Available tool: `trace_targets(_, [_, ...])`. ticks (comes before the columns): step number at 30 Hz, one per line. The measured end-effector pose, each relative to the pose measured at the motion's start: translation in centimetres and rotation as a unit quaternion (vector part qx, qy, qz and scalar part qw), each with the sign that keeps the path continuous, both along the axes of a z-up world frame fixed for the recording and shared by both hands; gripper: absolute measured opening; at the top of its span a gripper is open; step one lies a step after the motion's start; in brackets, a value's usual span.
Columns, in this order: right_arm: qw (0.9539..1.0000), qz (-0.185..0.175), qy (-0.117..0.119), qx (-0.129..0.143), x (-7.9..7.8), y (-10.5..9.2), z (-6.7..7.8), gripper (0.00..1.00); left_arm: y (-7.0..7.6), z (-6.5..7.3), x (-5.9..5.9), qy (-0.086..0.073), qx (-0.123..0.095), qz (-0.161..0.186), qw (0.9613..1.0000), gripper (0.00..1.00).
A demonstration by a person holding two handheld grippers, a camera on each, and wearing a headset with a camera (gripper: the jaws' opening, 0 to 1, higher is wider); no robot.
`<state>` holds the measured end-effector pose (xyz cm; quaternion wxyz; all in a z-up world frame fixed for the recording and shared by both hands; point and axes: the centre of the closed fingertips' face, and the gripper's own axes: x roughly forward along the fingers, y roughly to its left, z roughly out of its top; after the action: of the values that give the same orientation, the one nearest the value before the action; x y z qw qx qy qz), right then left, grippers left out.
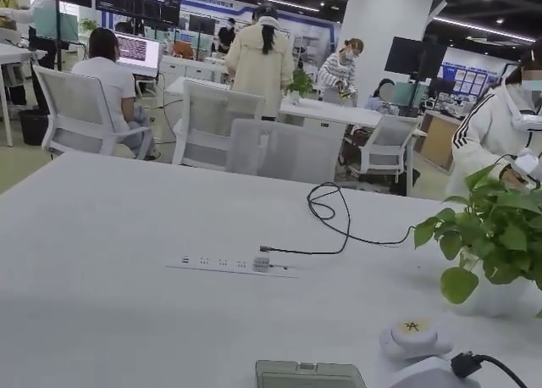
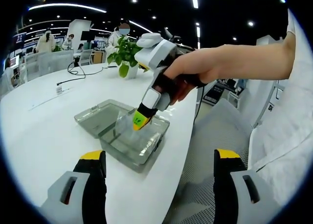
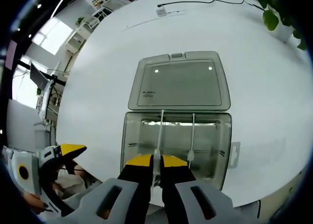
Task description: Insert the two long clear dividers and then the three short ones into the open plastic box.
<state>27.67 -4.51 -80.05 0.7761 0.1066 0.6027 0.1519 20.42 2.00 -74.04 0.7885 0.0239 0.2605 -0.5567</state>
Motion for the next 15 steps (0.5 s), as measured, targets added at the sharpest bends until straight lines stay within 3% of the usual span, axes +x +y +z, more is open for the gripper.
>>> trace_targets(15, [0.9999, 0.008, -0.007, -0.004, -0.01, 0.11, 0.09, 0.07, -0.16, -0.13, -0.24, 0.004, 0.000, -0.002, 1.0000, 0.93])
